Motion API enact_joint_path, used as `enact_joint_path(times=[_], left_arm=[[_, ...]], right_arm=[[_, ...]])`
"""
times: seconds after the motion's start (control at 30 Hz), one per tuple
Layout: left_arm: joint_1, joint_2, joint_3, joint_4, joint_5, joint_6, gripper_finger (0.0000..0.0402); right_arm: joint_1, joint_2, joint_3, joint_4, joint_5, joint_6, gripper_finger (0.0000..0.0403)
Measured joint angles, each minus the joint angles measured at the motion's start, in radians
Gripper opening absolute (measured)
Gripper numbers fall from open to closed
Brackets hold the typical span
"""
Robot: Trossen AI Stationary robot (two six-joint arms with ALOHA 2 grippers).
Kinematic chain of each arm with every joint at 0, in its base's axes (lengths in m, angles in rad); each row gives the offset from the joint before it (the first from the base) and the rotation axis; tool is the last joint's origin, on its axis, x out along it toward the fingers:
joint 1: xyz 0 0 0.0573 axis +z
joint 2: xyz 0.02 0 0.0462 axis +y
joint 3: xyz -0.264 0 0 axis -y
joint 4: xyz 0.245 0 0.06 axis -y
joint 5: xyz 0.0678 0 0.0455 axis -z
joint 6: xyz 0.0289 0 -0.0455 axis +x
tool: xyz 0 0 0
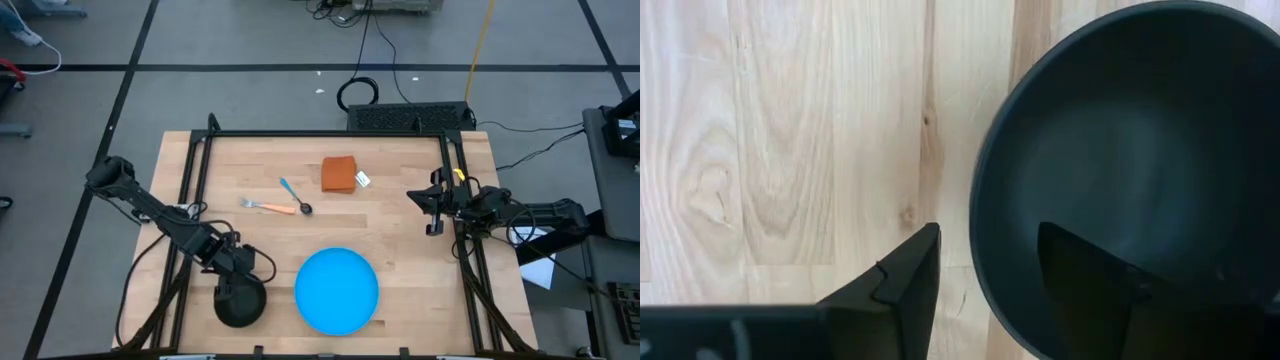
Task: Set table place
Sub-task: Put the black bowl on top of the blue plate
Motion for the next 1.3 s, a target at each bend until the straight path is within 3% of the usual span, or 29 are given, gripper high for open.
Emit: enact_joint_path(times=[1.17, 1.3], left_arm=[[-0.010, 0.000, -0.113, 0.134, -0.009, -0.039, 0.0175], [-0.009, 0.000, -0.113, 0.135, -0.015, 0.005, 0.0153]], right_arm=[[0.000, 0.000, 0.000, -0.014, 0.000, 0.000, 0.0000], [0.000, 0.000, 0.000, -0.014, 0.000, 0.000, 0.0000]])
